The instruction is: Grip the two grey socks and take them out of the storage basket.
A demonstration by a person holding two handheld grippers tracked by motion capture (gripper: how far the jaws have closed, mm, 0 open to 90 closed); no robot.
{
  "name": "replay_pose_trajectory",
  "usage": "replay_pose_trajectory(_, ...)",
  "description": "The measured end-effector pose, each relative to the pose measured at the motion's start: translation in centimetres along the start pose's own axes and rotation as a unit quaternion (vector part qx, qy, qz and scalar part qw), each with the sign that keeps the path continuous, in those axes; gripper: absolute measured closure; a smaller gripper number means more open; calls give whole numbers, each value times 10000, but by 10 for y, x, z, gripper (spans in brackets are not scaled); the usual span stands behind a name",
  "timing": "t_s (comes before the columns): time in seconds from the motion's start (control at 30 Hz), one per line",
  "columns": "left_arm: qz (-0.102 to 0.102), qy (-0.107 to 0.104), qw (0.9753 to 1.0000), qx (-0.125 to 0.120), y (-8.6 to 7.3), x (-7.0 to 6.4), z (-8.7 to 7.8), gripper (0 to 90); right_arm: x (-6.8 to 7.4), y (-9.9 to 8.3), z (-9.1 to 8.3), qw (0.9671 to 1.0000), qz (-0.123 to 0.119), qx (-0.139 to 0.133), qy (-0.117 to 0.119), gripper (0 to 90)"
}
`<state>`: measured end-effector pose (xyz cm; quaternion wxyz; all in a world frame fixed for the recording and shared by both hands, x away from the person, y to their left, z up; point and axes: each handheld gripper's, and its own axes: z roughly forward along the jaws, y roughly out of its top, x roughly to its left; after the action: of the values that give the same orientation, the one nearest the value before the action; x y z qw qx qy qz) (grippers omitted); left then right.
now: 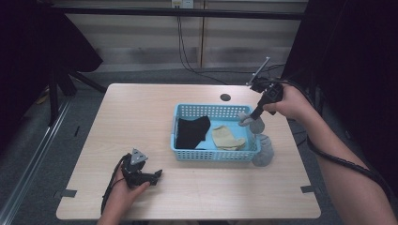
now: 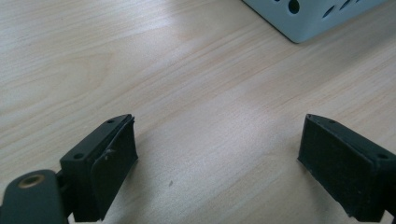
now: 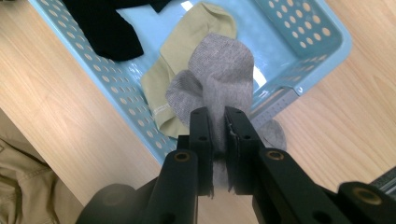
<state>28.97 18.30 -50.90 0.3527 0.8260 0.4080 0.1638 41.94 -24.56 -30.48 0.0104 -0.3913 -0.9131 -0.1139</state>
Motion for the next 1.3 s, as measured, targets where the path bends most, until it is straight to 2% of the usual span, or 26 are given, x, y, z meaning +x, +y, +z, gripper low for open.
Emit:
replay_pose_trajectory(0.13,3,0,10000,2,0,0,0,107,-3,-6,-6,10000,90,-15,-8,823)
replay_pose_trajectory(0.5,-4,-18,10000,-11,0,0,0,107,-12,-19,-16,9999,145,-19,-56,822)
replay_pose_trajectory(0.87,-3,-19,10000,-4,0,0,0,107,-26,-38,-23,9992,350,-163,-100,820)
replay_pose_trajectory(1.3,-11,-20,10000,-15,0,0,0,107,-42,-62,-12,9980,591,-194,-80,819)
